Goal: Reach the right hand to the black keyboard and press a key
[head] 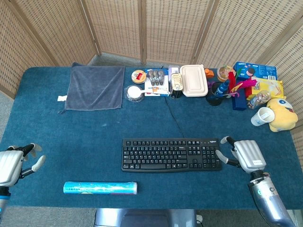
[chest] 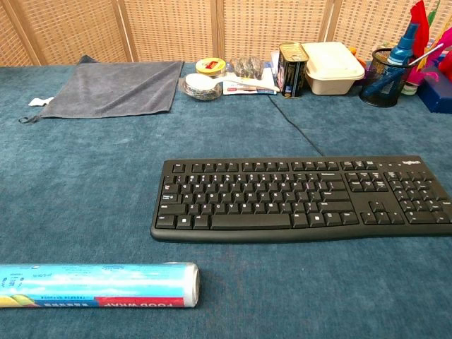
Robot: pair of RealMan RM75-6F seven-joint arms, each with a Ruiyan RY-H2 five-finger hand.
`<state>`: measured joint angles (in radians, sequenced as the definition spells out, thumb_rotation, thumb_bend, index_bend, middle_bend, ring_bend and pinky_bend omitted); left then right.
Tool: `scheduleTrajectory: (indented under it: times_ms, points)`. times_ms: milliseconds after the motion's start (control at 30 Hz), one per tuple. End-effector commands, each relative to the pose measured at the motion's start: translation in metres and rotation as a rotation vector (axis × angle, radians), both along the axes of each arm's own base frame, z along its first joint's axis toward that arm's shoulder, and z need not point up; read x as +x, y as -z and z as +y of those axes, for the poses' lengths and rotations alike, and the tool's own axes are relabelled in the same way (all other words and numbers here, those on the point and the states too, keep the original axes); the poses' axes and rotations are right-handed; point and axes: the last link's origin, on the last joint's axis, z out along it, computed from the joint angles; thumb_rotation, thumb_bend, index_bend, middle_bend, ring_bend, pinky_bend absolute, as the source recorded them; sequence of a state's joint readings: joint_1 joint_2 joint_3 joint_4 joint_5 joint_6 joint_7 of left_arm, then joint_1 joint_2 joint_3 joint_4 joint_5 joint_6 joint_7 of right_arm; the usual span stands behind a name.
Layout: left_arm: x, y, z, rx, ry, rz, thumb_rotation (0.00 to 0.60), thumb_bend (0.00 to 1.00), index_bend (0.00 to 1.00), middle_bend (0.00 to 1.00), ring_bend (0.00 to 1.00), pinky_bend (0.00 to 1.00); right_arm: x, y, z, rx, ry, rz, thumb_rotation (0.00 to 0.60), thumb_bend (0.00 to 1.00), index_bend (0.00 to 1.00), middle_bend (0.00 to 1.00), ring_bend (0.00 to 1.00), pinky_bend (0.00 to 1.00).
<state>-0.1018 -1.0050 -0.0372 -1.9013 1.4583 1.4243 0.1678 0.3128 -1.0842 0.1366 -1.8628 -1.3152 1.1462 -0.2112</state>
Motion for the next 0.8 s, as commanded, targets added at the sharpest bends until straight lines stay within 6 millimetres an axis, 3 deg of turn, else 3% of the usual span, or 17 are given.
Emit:
scheduleTrajectory:
  times_ms: [33, 300, 800]
  points:
    - [0.0, 0.0, 0.001, -0.001, 0.001, 0.004, 0.0, 0.22, 0.41, 0.53, 0.59, 0.39, 0.008, 0.004, -0.018, 0.097, 0.042, 0.031, 0.0, 0.37, 0.36, 1.0, 1.0, 0.97]
    - [0.004, 0.001, 0.006, -0.011, 0.01, 0.014, 0.0, 0.22, 0.41, 0.53, 0.59, 0.39, 0.008, 0.022, -0.027, 0.219, 0.093, 0.107, 0.0, 0.38, 0.37, 1.0, 1.0, 0.97]
    - [0.005, 0.006, 0.008, -0.025, 0.008, 0.014, 0.0, 0.22, 0.41, 0.53, 0.59, 0.38, -0.003, 0.051, -0.023, 0.286, 0.147, 0.183, 0.0, 0.38, 0.37, 1.0, 1.0, 0.97]
